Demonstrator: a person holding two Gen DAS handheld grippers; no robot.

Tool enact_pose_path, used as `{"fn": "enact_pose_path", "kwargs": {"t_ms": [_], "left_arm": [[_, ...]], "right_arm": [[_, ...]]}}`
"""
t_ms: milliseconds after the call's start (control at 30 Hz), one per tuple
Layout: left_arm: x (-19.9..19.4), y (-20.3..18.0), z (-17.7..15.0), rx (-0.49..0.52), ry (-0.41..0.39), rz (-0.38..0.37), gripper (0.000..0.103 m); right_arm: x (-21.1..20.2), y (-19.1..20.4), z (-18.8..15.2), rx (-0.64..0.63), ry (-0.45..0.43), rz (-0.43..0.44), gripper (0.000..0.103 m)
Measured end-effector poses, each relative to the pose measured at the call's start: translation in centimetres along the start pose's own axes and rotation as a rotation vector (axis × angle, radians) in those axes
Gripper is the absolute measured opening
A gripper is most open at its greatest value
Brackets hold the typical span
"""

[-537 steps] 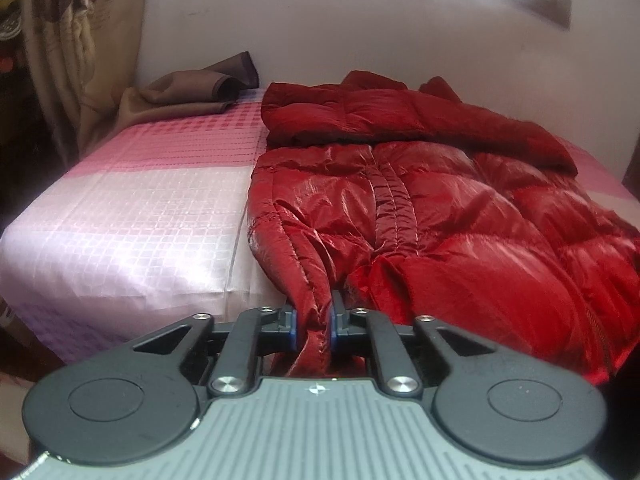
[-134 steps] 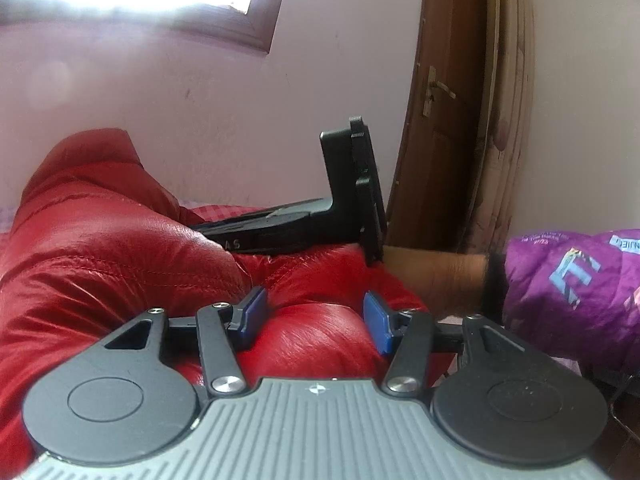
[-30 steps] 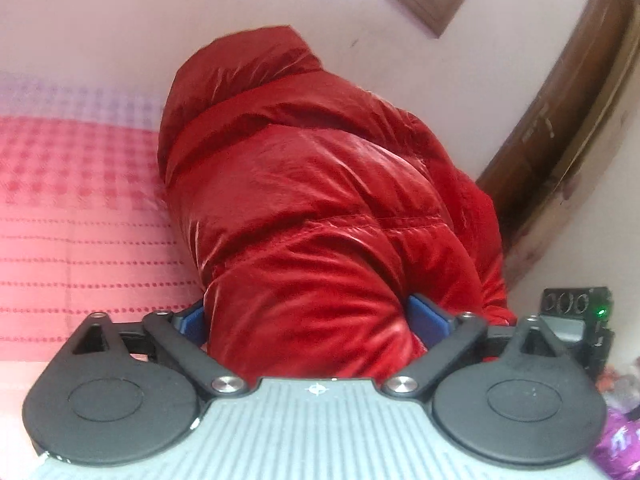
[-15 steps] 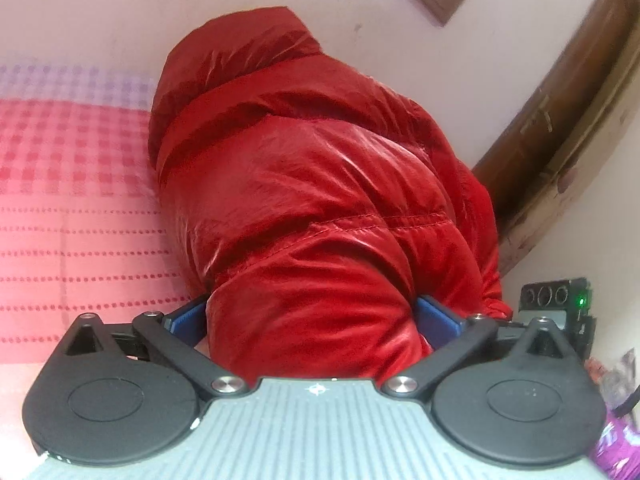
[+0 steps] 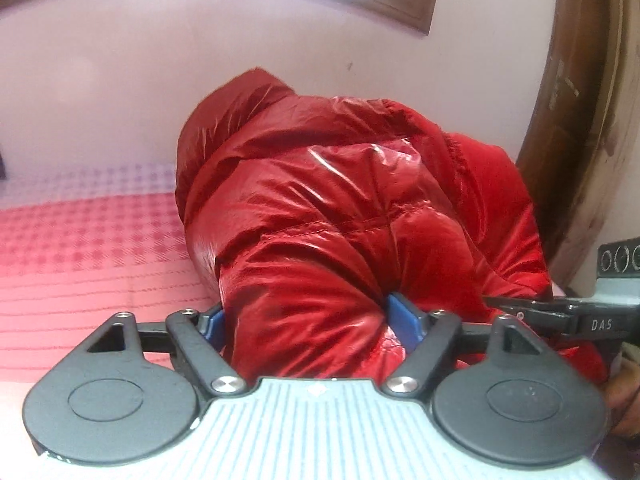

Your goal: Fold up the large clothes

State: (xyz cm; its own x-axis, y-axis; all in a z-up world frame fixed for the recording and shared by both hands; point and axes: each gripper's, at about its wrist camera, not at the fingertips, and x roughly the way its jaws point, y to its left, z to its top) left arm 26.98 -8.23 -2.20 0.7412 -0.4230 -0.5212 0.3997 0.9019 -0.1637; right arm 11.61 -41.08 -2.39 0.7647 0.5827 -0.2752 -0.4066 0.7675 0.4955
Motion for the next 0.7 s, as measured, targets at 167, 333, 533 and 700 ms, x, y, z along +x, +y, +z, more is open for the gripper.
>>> {"fn": "enact_pose_path", "kwargs": {"t_ms": [167,333,533,700], "left_arm": [[-2.2,0.0,-0.3,0.011,-0.013,0.049,0.072],[-3.0,0.1,-0.8,-0.012,-0.023,0.091,0.070],[-3.6,1.0,-1.4,-0.044,-0.040,0.144,0.068],[-4.5,1.6,-0.9,-0.067,-0.046,0.186,0.068]], "right_arm": [[0.6,1.8,-0.3,-0.008,-0.004,0.020,0.076],[1.8,4.1,-0.4,-0.024,0.002,0.051,0.076],[4.1,7.4,-0.5,-0.036,0.016,0.096,0.076],[6.6,10.2,-0.7,-0.051,0.038,0.140,0.076]]}}
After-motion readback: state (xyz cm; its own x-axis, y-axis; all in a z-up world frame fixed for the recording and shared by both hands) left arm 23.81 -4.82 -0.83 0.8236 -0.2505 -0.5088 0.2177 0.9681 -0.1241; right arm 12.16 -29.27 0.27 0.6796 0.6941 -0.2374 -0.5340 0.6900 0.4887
